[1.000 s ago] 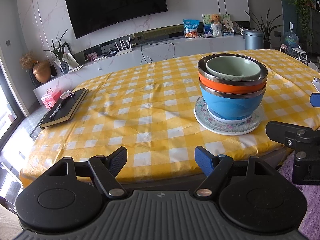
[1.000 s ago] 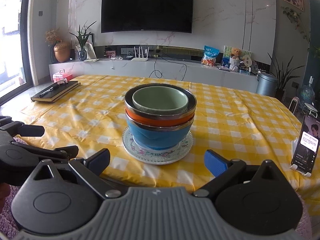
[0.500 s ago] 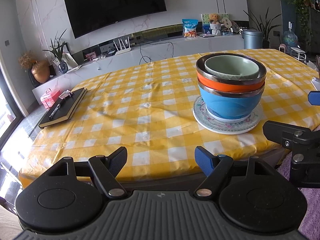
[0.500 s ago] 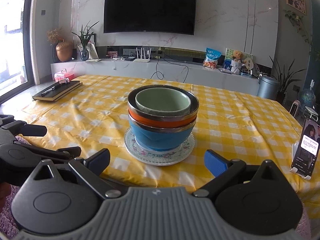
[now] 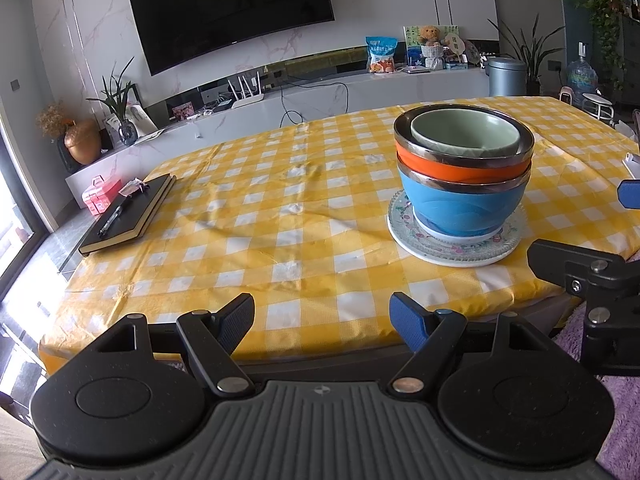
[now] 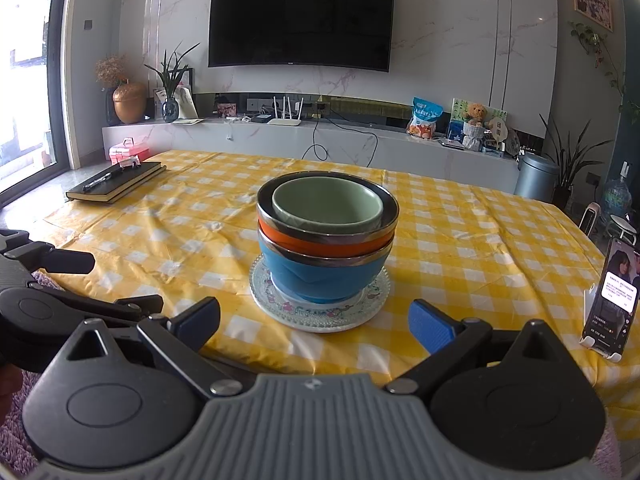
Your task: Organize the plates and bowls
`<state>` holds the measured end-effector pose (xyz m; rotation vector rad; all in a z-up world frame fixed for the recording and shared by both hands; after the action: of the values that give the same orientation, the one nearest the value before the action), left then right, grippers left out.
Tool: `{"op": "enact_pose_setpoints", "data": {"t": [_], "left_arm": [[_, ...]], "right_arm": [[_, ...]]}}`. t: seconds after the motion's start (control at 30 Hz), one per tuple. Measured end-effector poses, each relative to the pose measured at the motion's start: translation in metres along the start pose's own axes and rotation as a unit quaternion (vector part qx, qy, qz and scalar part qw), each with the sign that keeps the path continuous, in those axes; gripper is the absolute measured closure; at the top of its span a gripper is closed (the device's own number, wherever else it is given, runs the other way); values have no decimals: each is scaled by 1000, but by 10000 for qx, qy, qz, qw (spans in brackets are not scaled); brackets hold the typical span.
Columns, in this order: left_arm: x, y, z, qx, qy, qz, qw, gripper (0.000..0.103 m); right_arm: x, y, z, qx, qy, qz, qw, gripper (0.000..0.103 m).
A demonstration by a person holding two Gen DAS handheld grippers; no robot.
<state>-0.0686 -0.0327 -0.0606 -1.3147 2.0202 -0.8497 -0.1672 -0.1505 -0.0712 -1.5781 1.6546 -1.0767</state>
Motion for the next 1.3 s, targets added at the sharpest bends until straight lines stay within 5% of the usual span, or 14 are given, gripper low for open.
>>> {"op": "enact_pose_setpoints", "data": {"t": [1.3], "left_arm": [[1,-2,-4,40,44,24,10000,13]], "right_arm": [[0,0,-1,2,1,-3,10000,4]]}}
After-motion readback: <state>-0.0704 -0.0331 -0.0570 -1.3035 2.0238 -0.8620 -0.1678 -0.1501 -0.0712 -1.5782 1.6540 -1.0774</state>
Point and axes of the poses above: each gripper's, at about its wrist camera, not at the fingertips, and z roughly the way its jaws point, x to its right, y to its underside, the point moved 3 cm from there along z, roughly the way its jaws point, and after that the axes turned 8 degrees about y, right-handed, at the moved point
